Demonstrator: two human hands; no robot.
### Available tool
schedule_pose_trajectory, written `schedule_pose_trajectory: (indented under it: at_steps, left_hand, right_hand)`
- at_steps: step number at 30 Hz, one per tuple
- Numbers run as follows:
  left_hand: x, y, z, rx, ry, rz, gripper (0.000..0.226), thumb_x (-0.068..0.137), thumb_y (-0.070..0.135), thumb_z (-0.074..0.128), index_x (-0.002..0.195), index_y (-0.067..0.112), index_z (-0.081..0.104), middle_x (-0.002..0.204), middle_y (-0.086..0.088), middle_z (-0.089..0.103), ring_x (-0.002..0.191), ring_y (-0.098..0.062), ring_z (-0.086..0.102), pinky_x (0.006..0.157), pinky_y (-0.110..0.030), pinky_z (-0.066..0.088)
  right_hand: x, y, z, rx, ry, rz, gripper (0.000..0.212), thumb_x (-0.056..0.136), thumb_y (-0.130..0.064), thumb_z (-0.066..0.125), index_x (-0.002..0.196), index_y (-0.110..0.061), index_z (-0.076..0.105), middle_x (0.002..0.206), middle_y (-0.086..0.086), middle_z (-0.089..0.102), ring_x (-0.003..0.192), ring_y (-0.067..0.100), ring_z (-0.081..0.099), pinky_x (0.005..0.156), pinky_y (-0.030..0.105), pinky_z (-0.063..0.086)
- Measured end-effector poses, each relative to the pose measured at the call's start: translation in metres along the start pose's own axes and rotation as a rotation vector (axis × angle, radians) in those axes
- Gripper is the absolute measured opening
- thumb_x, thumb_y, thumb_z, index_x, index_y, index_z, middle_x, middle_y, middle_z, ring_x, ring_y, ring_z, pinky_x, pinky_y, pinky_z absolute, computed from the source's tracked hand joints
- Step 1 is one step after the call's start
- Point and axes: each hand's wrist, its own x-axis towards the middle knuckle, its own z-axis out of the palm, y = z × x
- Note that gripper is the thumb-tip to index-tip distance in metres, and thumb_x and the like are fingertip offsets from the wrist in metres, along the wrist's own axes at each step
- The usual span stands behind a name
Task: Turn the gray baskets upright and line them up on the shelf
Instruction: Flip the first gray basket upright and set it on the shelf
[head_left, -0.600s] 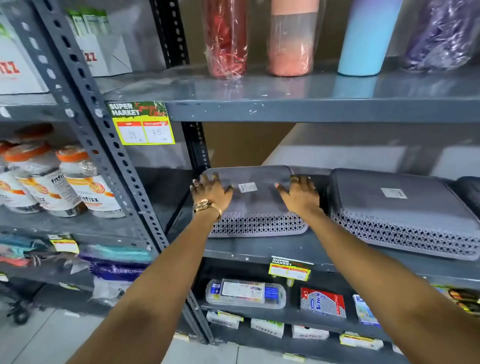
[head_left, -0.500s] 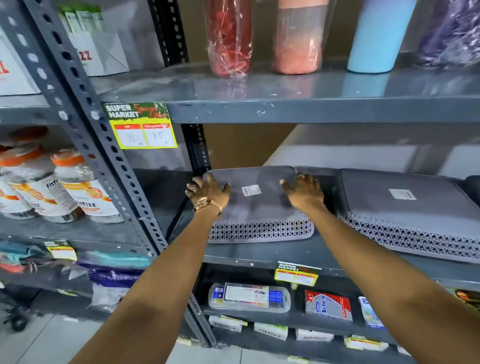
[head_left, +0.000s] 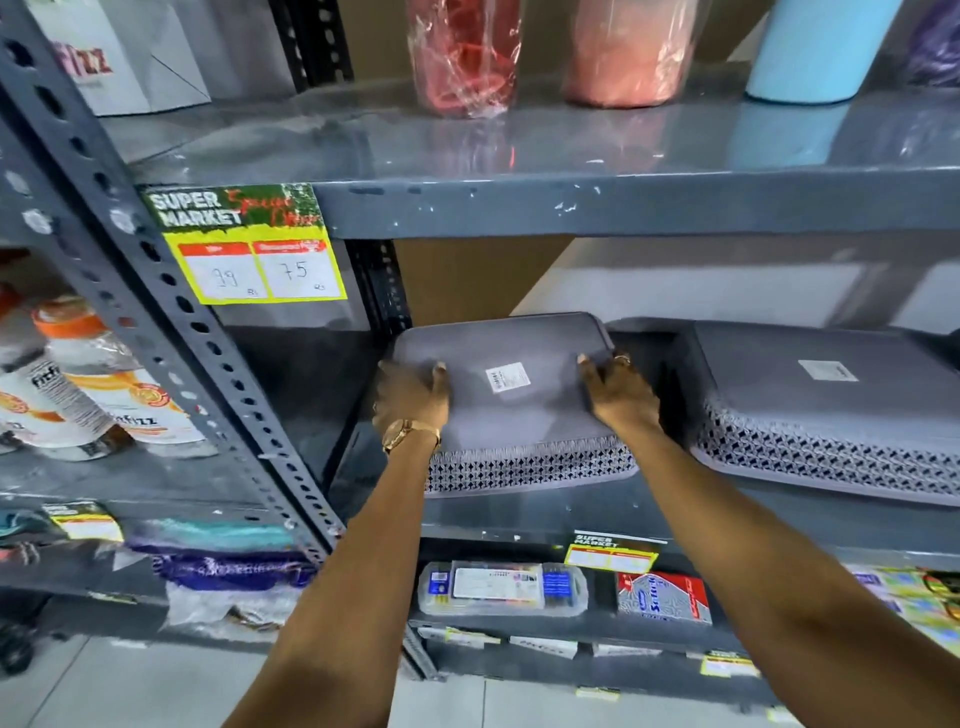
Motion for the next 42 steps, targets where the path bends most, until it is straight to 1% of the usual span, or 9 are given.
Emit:
schedule_pose_trajectory:
  at_steps: [6,13,20,25,30,33,36,40,42]
  left_hand:
    - [0.006,0.004,0.000,-0.045,-0.011,-0.018,0.084,0.092,0.062,0.032,0.153,0.006,0.015,0.153,-0.021,0.033,0.134,-0.043,0.040,0.107,-0.051,0.035]
    - [0.015,0.006,-0.010,-0.329,0.136,-0.035,0.081,0.086,0.070,0.032,0.138,0.008,0.042,0.143,-0.017,0.049,0.125,-0.043,0.051,0.101,-0.054,0.044]
    - [0.010,0.014,-0.019,-0.718,0.383,0.140,0.056,0.093,0.047,0.042,0.135,0.011,0.051,0.128,-0.014,0.062,0.122,-0.036,0.050,0.105,-0.038,0.040]
    - [-0.009,0.018,-0.020,-0.899,0.462,0.155,0.046,0.096,0.036,0.037,0.128,0.007,0.053,0.116,-0.013,0.065,0.111,-0.033,0.045,0.092,-0.028,0.035]
    - [-0.019,0.010,-0.022,-1.072,0.436,0.200,0.053,0.093,0.051,0.034,0.110,0.005,0.053,0.107,-0.017,0.067,0.093,-0.028,0.058,0.085,-0.038,0.047]
    - [-0.034,0.007,-0.024,-1.134,0.304,0.079,0.055,0.100,0.046,0.033,0.141,0.009,0.041,0.146,-0.014,0.048,0.128,-0.019,0.047,0.108,-0.025,0.035]
    - [-0.035,-0.004,-0.022,-1.219,0.228,-0.013,0.073,0.097,0.051,0.034,0.153,0.007,0.019,0.160,-0.011,0.024,0.147,-0.023,0.027,0.123,-0.038,0.021]
    - [-0.032,-0.013,-0.036,-1.329,0.221,-0.134,0.067,0.098,0.055,0.031,0.141,0.005,0.041,0.142,-0.015,0.050,0.124,-0.025,0.053,0.113,-0.045,0.039]
    - [-0.030,-0.020,-0.045,-1.300,0.144,-0.204,0.068,0.097,0.059,0.030,0.143,0.011,0.040,0.146,-0.013,0.044,0.130,-0.026,0.047,0.115,-0.044,0.035]
  right_hand:
    - [-0.007,-0.011,-0.017,0.145,0.005,0.063,0.070,0.092,-0.066,0.028,0.119,-0.006,0.050,0.122,0.020,0.061,0.113,0.039,0.059,0.096,0.048,0.048]
    - [-0.003,-0.025,-0.038,0.549,0.133,0.046,0.051,0.097,-0.044,0.043,0.122,0.000,0.050,0.127,0.025,0.060,0.116,0.041,0.056,0.092,0.039,0.044]
    - [-0.004,-0.035,-0.051,0.919,0.296,0.101,0.074,0.090,-0.064,0.036,0.131,-0.004,0.047,0.132,0.019,0.058,0.125,0.036,0.052,0.101,0.038,0.039]
    - [-0.010,-0.033,-0.052,1.111,0.370,0.192,0.076,0.089,-0.068,0.030,0.131,-0.010,0.056,0.137,0.013,0.057,0.131,0.031,0.046,0.113,0.044,0.032]
    - [-0.018,-0.021,-0.044,1.259,0.447,0.259,0.068,0.083,-0.073,0.031,0.078,-0.017,0.070,0.098,0.010,0.072,0.106,0.032,0.061,0.105,0.049,0.040]
    - [-0.022,-0.012,-0.041,1.356,0.468,0.283,0.059,0.091,-0.063,0.038,0.051,-0.023,0.055,0.058,-0.002,0.061,0.065,0.020,0.056,0.085,0.041,0.046]
    - [-0.028,0.001,-0.036,1.438,0.440,0.297,0.056,0.092,-0.058,0.044,0.051,-0.022,0.053,0.051,-0.006,0.055,0.052,0.012,0.048,0.068,0.034,0.042]
    - [-0.037,0.012,-0.044,1.476,0.402,0.347,0.061,0.090,-0.063,0.042,0.048,-0.019,0.045,0.044,-0.005,0.049,0.045,0.012,0.046,0.052,0.023,0.044]
    - [-0.044,0.019,-0.047,1.458,0.377,0.371,0.058,0.087,-0.066,0.046,0.050,-0.021,0.045,0.043,-0.008,0.048,0.045,0.011,0.045,0.050,0.022,0.043]
